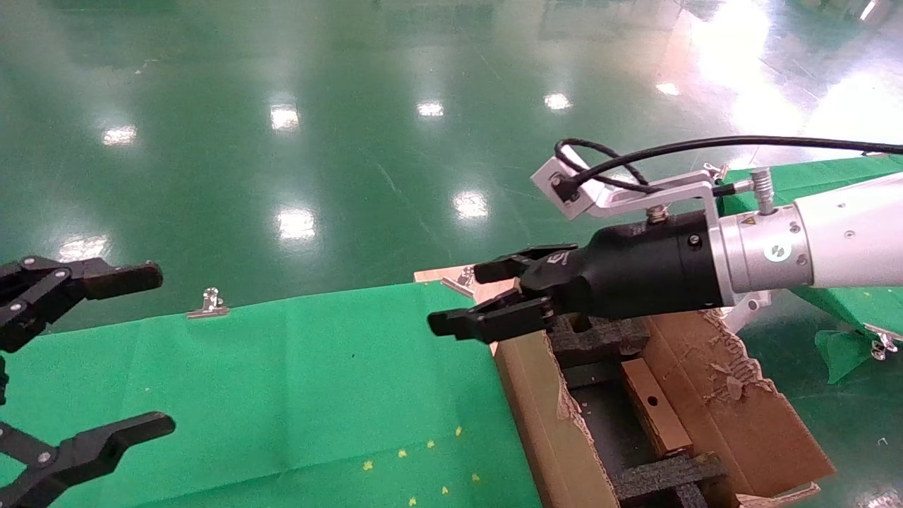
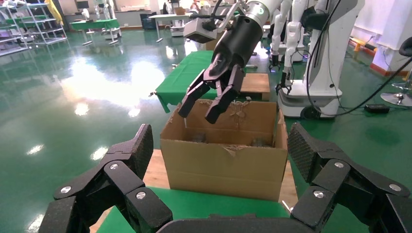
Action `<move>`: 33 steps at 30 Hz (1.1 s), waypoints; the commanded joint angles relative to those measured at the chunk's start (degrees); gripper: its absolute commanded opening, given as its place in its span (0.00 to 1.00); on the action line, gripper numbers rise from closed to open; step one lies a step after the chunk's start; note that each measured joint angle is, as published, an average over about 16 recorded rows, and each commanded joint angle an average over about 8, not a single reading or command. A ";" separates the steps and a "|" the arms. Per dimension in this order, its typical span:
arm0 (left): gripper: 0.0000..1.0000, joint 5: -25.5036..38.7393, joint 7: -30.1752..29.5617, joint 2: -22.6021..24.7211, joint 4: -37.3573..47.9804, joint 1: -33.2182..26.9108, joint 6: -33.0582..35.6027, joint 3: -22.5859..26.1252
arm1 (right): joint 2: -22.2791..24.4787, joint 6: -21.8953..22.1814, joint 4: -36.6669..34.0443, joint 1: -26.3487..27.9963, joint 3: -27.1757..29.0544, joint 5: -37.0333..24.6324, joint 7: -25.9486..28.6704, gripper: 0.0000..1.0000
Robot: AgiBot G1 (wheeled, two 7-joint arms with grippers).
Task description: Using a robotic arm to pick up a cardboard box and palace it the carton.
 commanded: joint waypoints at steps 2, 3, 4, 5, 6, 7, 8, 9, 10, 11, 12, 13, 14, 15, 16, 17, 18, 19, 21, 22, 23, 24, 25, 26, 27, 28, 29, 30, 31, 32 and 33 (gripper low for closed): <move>1.00 0.00 0.00 0.00 0.00 0.00 0.00 0.00 | -0.74 -1.90 -0.16 -3.48 4.95 0.34 -2.61 1.00; 1.00 0.00 0.00 0.00 0.00 0.00 0.00 0.00 | -0.99 -2.54 -0.21 -4.67 6.65 0.46 -3.50 1.00; 1.00 0.00 0.00 0.00 0.00 0.00 0.00 0.00 | -1.23 -3.17 -0.26 -5.81 8.27 0.57 -4.36 1.00; 1.00 0.00 0.00 0.00 0.00 0.00 0.00 0.00 | -1.48 -3.81 -0.32 -7.00 9.96 0.68 -5.25 1.00; 1.00 0.00 0.00 0.00 0.00 0.00 0.00 0.00 | -1.73 -4.46 -0.37 -8.19 11.65 0.80 -6.14 1.00; 1.00 0.00 0.00 0.00 0.00 0.00 0.00 0.00 | -1.98 -5.08 -0.42 -9.33 13.28 0.91 -7.00 1.00; 1.00 0.00 0.00 0.00 0.00 0.00 0.00 0.00 | -2.23 -5.73 -0.47 -10.52 14.97 1.02 -7.89 1.00; 1.00 0.00 0.00 0.00 0.00 0.00 0.00 0.00 | -2.48 -6.38 -0.53 -11.71 16.66 1.14 -8.78 1.00; 1.00 0.00 0.00 0.00 0.00 0.00 0.00 0.00 | -2.72 -7.00 -0.58 -12.86 18.29 1.25 -9.64 1.00; 1.00 0.00 0.00 0.00 0.00 0.00 0.00 0.00 | -2.98 -7.65 -0.63 -14.04 19.98 1.37 -10.53 1.00; 1.00 0.00 0.00 0.00 0.00 0.00 0.00 0.00 | -3.23 -8.30 -0.69 -15.24 21.68 1.48 -11.43 1.00; 1.00 0.00 0.00 0.00 0.00 0.00 0.00 0.00 | -3.48 -8.94 -0.74 -16.42 23.37 1.60 -12.32 1.00; 1.00 0.00 0.00 0.00 0.00 0.00 0.00 0.00 | -3.73 -9.59 -0.79 -17.61 25.05 1.72 -13.21 1.00; 1.00 0.00 0.00 0.00 0.00 0.00 0.00 0.00 | -3.98 -10.24 -0.85 -18.80 26.75 1.83 -14.10 1.00; 1.00 0.00 0.00 0.00 0.00 0.00 0.00 0.00 | -4.23 -10.89 -0.90 -19.99 28.45 1.95 -14.99 1.00; 1.00 0.00 0.00 0.00 0.00 0.00 0.00 0.01 | -4.49 -11.53 -0.96 -21.18 30.13 2.06 -15.88 1.00; 1.00 0.00 0.00 0.00 0.00 0.00 0.00 0.01 | -4.74 -12.18 -1.01 -22.37 31.83 2.18 -16.78 1.00; 1.00 0.00 0.00 0.00 0.00 0.00 0.00 0.01 | -4.99 -12.83 -1.06 -23.56 33.52 2.29 -17.67 1.00; 1.00 0.00 0.00 0.00 0.00 0.00 0.00 0.01 | -5.49 -14.10 -1.17 -25.89 36.84 2.52 -19.42 1.00; 1.00 0.00 0.00 0.00 0.00 0.00 0.00 0.01 | -5.74 -14.75 -1.22 -27.08 38.53 2.64 -20.31 1.00; 1.00 0.00 0.00 0.00 0.00 0.00 0.00 0.01 | -5.99 -15.39 -1.28 -28.26 40.22 2.75 -21.20 1.00; 1.00 0.00 0.00 0.00 0.00 0.00 0.00 0.01 | -6.23 -16.02 -1.33 -29.42 41.86 2.87 -22.06 1.00; 1.00 -0.01 0.00 0.00 0.00 0.00 0.00 0.01 | -6.48 -16.67 -1.38 -30.61 43.55 2.98 -22.95 1.00; 1.00 -0.01 0.00 0.00 0.00 0.00 0.00 0.01 | -6.73 -17.31 -1.43 -31.79 45.23 3.10 -23.84 1.00; 1.00 -0.01 0.00 0.00 0.00 0.00 0.00 0.01 | -6.98 -17.94 -1.49 -32.94 46.86 3.21 -24.70 1.00; 1.00 -0.01 0.00 0.00 0.00 0.00 0.00 0.01 | -7.23 -18.59 -1.54 -34.13 48.56 3.32 -25.59 1.00; 1.00 -0.01 0.00 0.00 0.00 0.00 0.00 0.01 | -7.48 -19.23 -1.59 -35.31 50.25 3.44 -26.48 1.00; 1.00 -0.01 0.00 0.00 0.00 0.00 0.00 0.01 | -7.72 -19.86 -1.64 -36.46 51.88 3.55 -27.34 1.00; 1.00 -0.01 0.00 0.00 0.00 0.00 0.00 0.01 | -7.98 -20.50 -1.70 -37.65 53.57 3.67 -28.24 1.00; 1.00 -0.01 0.00 0.00 0.00 0.00 0.00 0.01 | -8.23 -21.15 -1.75 -38.83 55.25 3.78 -29.12 1.00; 1.00 -0.01 0.00 0.00 0.00 0.00 0.00 0.01 | -8.47 -21.77 -1.80 -39.98 56.88 3.89 -29.98 1.00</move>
